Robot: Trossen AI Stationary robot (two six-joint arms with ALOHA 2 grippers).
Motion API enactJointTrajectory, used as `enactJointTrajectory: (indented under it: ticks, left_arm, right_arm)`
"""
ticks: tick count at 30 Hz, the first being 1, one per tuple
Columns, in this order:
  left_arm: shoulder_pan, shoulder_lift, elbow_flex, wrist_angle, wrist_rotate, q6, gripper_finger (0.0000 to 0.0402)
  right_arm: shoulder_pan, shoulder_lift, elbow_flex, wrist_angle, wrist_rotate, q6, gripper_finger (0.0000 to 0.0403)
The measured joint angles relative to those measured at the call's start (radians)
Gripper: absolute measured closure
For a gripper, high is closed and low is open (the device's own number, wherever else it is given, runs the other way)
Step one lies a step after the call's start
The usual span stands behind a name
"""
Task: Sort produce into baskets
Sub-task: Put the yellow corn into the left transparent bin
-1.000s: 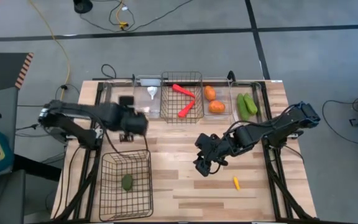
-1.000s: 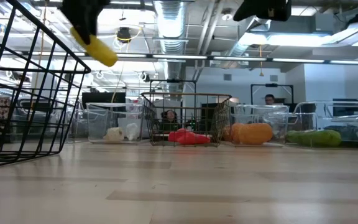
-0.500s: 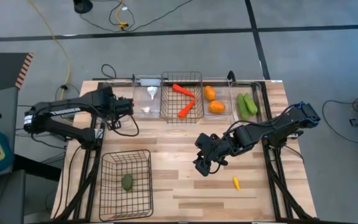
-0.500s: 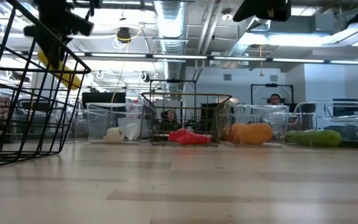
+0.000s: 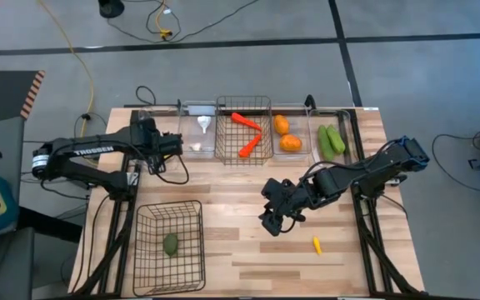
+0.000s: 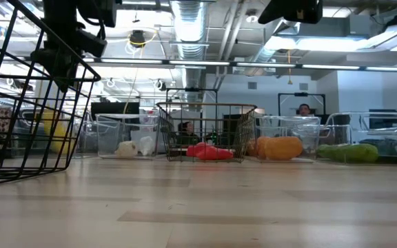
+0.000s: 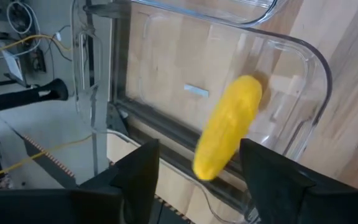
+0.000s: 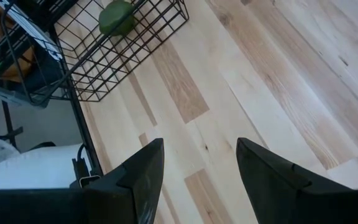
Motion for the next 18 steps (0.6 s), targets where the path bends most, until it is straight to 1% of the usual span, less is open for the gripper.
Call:
enactJointTrajectory:
  ticks: [3, 5, 9, 12, 14, 18]
  left_arm:
    - [0.000, 0.000, 0.000, 0.001, 0.000, 0.000, 0.0179]
    - [0.000, 0.000, 0.000, 0.001, 0.000, 0.000, 0.0176]
    - [0.000, 0.000, 0.000, 0.001, 0.000, -0.001, 0.0175]
    - [0.000, 0.000, 0.000, 0.002, 0.001, -0.010, 0.0175]
    - [0.000, 0.000, 0.000, 0.001, 0.001, -0.017, 0.0175]
    - [0.000, 0.000, 0.000, 0.001, 0.015, -0.030, 0.0175]
  right_arm:
    - [0.000, 0.000, 0.000, -0.017, -0.023, 0.002, 0.0175]
    - [0.001, 0.000, 0.000, -0.059, -0.045, 0.002, 0.0175]
    - [0.022, -0.001, 0.000, -0.227, -0.066, 0.019, 0.0175]
    - [0.056, 0.000, 0.000, -0.374, -0.066, 0.090, 0.0175]
    - [0.087, 0.000, 0.000, -0.441, -0.066, 0.149, 0.0175]
    - [0.161, 0.000, -0.023, -0.461, -0.062, 0.259, 0.0175]
